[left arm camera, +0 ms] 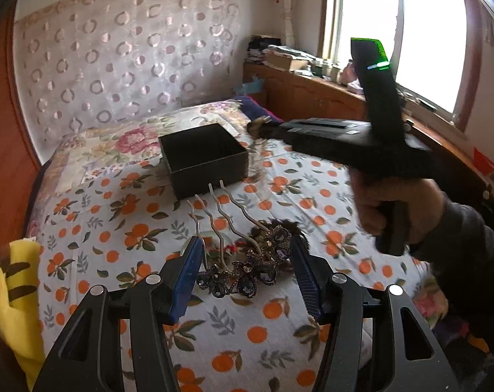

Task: Organize jewelry
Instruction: 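Carry the hairpins into the black box and open the left gripper, then lower the pearl necklace into the black box with the right gripper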

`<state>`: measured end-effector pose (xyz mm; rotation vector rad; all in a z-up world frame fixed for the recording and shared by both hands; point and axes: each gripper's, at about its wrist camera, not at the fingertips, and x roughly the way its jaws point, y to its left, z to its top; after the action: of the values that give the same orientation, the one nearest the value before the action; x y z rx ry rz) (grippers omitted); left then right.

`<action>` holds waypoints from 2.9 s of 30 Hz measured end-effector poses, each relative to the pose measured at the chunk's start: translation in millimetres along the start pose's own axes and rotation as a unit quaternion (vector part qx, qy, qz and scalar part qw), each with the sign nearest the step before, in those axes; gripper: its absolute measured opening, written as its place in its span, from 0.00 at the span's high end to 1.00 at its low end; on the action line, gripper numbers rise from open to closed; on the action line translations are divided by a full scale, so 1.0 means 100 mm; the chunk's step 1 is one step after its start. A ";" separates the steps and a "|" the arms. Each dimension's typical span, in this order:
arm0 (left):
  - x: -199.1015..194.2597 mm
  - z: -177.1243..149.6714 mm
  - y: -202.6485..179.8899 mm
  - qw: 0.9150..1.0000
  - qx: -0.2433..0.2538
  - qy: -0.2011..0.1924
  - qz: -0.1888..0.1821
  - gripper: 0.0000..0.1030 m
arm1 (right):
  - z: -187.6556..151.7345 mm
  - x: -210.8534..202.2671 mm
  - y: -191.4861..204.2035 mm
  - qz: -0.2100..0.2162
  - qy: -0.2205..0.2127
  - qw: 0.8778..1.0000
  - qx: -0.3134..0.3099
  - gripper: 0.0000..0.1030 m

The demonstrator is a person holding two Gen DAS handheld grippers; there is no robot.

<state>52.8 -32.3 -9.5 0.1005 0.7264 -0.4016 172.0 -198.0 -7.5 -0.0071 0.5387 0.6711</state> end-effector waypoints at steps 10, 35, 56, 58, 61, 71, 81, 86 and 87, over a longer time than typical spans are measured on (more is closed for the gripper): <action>0.27 0.23 0.25 0.999 -0.031 -0.015 0.022 0.49 | 0.32 -0.24 -0.02 -0.032 -0.005 0.999 -0.037 0.95; 1.63 1.17 0.66 0.998 -0.051 0.014 0.038 0.48 | 0.88 0.13 -0.55 -0.024 -0.016 0.999 -0.037 0.95; 1.25 0.87 1.07 0.993 -0.090 -0.014 0.072 0.28 | 0.81 0.73 -0.57 -0.047 0.016 0.997 -0.056 0.95; 1.20 0.80 1.10 0.992 -0.094 -0.017 0.077 0.27 | 0.74 0.82 -0.59 -0.053 0.030 0.997 -0.053 0.95; 1.12 0.69 1.10 0.992 -0.097 -0.016 0.083 0.27 | 0.65 0.92 -0.61 -0.053 0.047 0.997 -0.044 0.95; 0.90 0.43 1.10 0.990 -0.109 -0.020 0.083 0.27 | 0.96 0.57 -0.39 -0.054 -0.022 0.996 -0.064 0.95; 0.76 0.31 1.05 0.990 -0.111 -0.033 0.080 0.19 | 0.94 0.76 -0.48 -0.075 0.017 0.996 -0.053 0.95; 0.73 0.23 1.02 0.990 -0.109 -0.030 0.083 0.18 | 0.70 0.93 -0.52 -0.086 0.066 0.993 -0.037 0.69; 0.73 0.21 1.02 0.990 -0.110 -0.030 0.084 0.17 | 0.66 0.92 -0.53 -0.088 0.069 0.993 -0.035 0.45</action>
<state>154.9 33.1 -47.1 -0.0576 0.6936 -0.1622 294.4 -173.7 -2.8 -0.1668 0.6384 0.5187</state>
